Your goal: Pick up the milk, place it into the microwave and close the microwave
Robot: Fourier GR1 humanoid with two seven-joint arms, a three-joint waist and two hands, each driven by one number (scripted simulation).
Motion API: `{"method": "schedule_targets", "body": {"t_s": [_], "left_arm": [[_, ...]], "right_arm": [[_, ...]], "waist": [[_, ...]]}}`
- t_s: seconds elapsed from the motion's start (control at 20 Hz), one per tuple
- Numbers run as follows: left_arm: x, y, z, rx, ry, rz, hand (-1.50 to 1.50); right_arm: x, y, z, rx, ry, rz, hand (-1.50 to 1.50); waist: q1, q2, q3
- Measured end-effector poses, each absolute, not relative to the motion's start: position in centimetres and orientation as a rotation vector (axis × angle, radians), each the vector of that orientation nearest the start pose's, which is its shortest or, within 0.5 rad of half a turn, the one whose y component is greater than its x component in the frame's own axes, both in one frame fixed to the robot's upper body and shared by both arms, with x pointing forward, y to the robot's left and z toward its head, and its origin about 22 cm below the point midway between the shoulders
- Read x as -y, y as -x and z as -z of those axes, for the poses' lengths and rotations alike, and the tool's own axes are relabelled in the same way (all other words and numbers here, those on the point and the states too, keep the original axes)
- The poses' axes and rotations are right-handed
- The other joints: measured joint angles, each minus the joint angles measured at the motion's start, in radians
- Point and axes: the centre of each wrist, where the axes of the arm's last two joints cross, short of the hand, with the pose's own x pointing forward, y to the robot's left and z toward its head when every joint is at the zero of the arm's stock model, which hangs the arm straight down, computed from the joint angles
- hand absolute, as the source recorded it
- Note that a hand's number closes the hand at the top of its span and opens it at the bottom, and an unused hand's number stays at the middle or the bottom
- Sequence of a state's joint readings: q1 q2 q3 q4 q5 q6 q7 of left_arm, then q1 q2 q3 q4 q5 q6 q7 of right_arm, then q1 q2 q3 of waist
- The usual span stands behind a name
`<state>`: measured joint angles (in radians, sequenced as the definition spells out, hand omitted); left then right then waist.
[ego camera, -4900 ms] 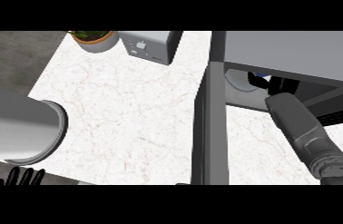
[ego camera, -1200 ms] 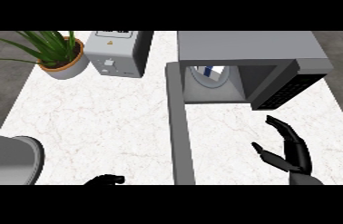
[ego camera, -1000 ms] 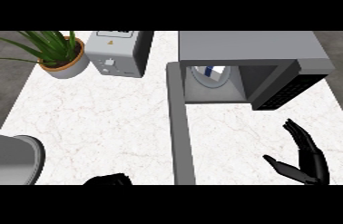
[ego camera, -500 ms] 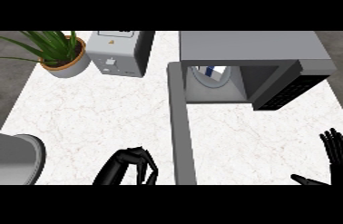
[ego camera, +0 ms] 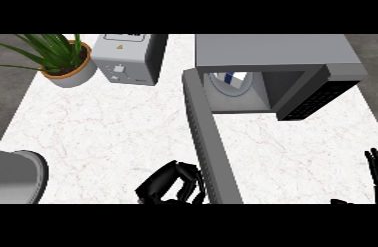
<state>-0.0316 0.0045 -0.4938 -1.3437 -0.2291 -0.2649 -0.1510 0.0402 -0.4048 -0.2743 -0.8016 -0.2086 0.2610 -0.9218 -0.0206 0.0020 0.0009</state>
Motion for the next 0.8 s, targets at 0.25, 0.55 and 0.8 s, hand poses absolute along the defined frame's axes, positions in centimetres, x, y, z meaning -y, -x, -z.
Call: {"method": "schedule_targets", "body": {"t_s": [0.25, 0.55, 0.8], "left_arm": [[-8.2, -22.0, 6.0, 1.397, 0.494, 0.89, 1.5], [-5.4, -21.7, 6.8, 1.443, 0.499, 0.911, 1.5], [-4.2, -21.8, 6.5, 1.485, 0.485, 0.867, -1.5]], "right_arm": [[44.3, -15.7, 9.6, 1.816, 0.247, 0.086, -1.5], [44.1, -17.0, 8.2, 1.863, 0.181, 0.05, -1.5], [43.3, -18.2, 7.1, 1.905, 0.122, 0.011, -1.5]], "waist": [[-0.003, 0.0, -0.001], [-0.024, 0.004, -0.002], [-0.049, 0.008, -0.003]]}}
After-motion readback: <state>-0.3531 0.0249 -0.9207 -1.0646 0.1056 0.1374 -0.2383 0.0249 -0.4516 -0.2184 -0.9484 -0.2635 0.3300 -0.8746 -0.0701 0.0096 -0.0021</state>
